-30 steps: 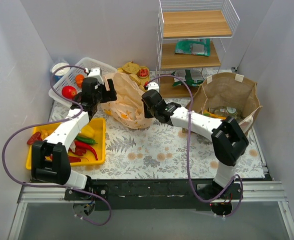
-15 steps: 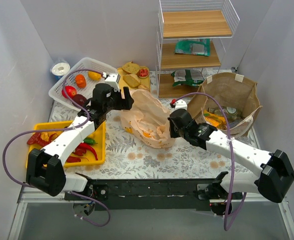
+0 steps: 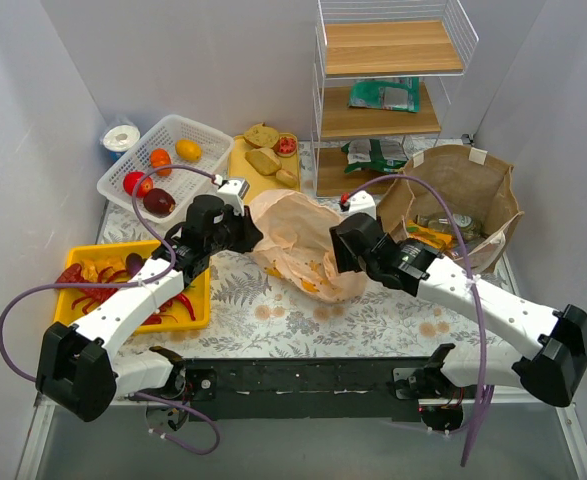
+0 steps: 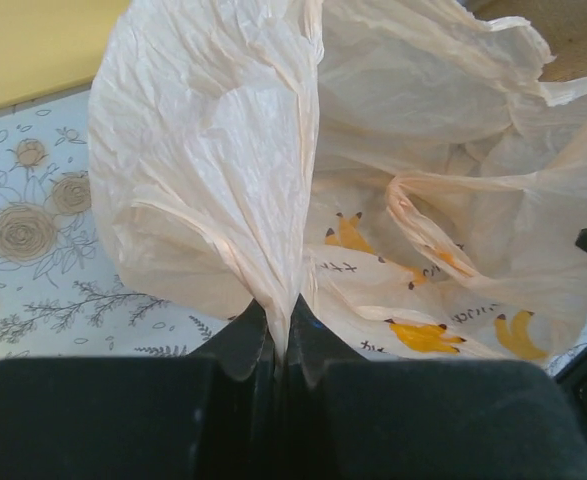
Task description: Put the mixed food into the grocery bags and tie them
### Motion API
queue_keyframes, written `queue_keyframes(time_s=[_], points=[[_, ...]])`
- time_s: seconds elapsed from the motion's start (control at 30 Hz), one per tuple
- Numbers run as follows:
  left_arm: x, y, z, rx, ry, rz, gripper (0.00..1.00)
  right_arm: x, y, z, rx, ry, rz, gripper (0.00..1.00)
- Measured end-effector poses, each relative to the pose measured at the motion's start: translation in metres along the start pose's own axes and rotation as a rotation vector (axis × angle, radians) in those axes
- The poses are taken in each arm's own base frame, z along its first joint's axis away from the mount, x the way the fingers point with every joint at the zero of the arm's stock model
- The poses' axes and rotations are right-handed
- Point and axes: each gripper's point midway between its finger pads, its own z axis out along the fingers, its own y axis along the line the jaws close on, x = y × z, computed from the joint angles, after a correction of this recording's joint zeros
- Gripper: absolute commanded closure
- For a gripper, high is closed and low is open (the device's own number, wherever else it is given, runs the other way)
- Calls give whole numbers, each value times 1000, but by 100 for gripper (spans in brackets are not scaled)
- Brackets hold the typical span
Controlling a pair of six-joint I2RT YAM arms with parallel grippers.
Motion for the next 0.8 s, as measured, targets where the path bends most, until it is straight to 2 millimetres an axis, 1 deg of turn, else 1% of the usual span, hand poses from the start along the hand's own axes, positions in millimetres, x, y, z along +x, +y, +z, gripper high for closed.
queue_keyframes(time_s=[0.07,0.17,0.23,0.27,0.3,0.33,0.4,0.47,0.53,0.6,0.7,0.8], points=[[1,-5,0,26,5,-6,100,-23,8,-17,-5,-58,-41,27],[2,-10,-1,51,15,-15,100,-61,31,-49,-42,-178,-96,26],[3,-11,-1,56,18,-19,100,-72,44,-59,-60,-216,-126,29],[3,-11,-1,58,20,-20,100,-73,50,-60,-67,-220,-146,33],[3,-11,-1,59,20,-20,100,-72,55,-56,-66,-209,-169,39],[4,-11,-1,59,21,-20,100,-68,58,-49,-59,-191,-186,44],[4,-11,-1,59,22,-20,100,-51,67,-27,-41,-124,-238,45],[4,-11,-1,60,23,-20,100,-28,74,-3,-17,-46,-287,45],[4,-12,-2,62,24,-20,100,-3,71,16,12,37,-329,45],[4,-12,-2,64,25,-21,100,16,66,26,27,98,-352,45],[5,-13,-2,67,27,-21,100,27,52,35,50,145,-343,46],[5,-13,-2,70,27,-21,100,28,46,41,58,163,-323,47]])
